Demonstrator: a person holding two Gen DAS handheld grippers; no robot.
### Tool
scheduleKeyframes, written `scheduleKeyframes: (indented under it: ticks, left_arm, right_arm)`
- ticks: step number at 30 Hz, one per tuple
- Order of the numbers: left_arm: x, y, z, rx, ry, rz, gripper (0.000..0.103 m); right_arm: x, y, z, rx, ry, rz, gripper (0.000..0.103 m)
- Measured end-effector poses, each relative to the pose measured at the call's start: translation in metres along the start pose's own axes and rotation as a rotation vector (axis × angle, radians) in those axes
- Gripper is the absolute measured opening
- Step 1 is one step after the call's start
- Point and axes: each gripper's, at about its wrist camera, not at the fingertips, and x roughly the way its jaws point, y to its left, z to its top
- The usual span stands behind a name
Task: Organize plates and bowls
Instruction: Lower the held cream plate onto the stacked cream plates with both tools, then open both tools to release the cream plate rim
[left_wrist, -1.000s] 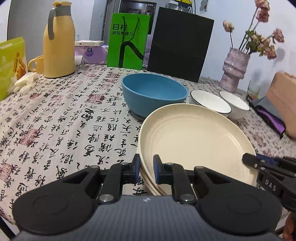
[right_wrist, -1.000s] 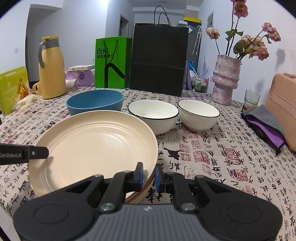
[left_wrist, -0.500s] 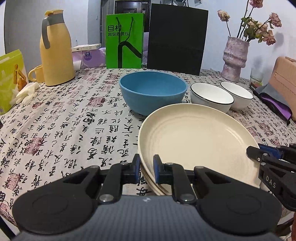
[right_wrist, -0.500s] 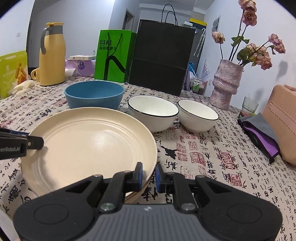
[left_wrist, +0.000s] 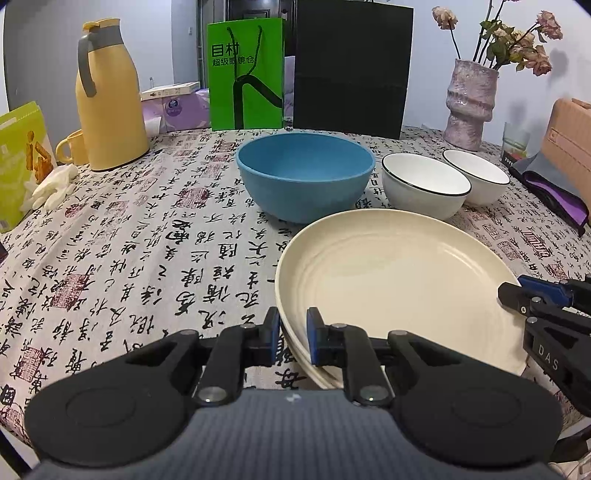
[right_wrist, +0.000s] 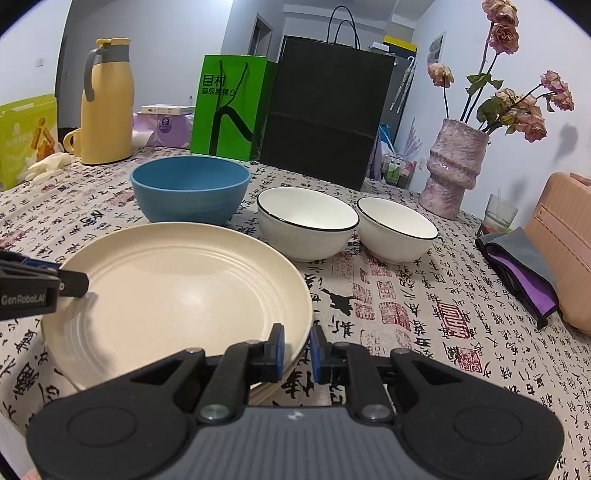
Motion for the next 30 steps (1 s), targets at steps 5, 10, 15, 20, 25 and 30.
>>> scheduleKeyframes:
  ticks: [5, 10, 15, 20, 25, 30]
  left_arm:
    - [0.000, -0.001, -0.002, 0.013, -0.006, 0.003, 0.015]
    - [-0.001, -0.002, -0.004, 0.023, -0.018, 0.005, 0.016]
    - [-0.001, 0.002, -0.004, 0.001, -0.017, -0.019, 0.018]
    - [-0.011, 0.013, -0.001, -0.047, -0.063, -0.066, 0.050]
    - [-0.031, 0.029, -0.002, -0.101, -0.197, -0.101, 0.103]
    - [-0.043, 0.048, -0.009, -0.153, -0.280, -0.106, 0.103]
  right_arm:
    - [0.000, 0.002, -0.001, -0.013, -0.007, -0.003, 0.014]
    - [-0.001, 0.004, -0.004, -0.035, -0.020, -0.010, 0.015]
    - [-0.002, -0.001, -0.005, -0.005, -0.019, 0.032, 0.022]
    - [-0.007, -0.015, -0.005, 0.085, -0.055, 0.111, 0.029]
    - [-0.022, -0.024, -0.005, 0.144, -0.140, 0.219, 0.088]
    - [-0.030, -0.026, -0.010, 0.158, -0.195, 0.270, 0.103]
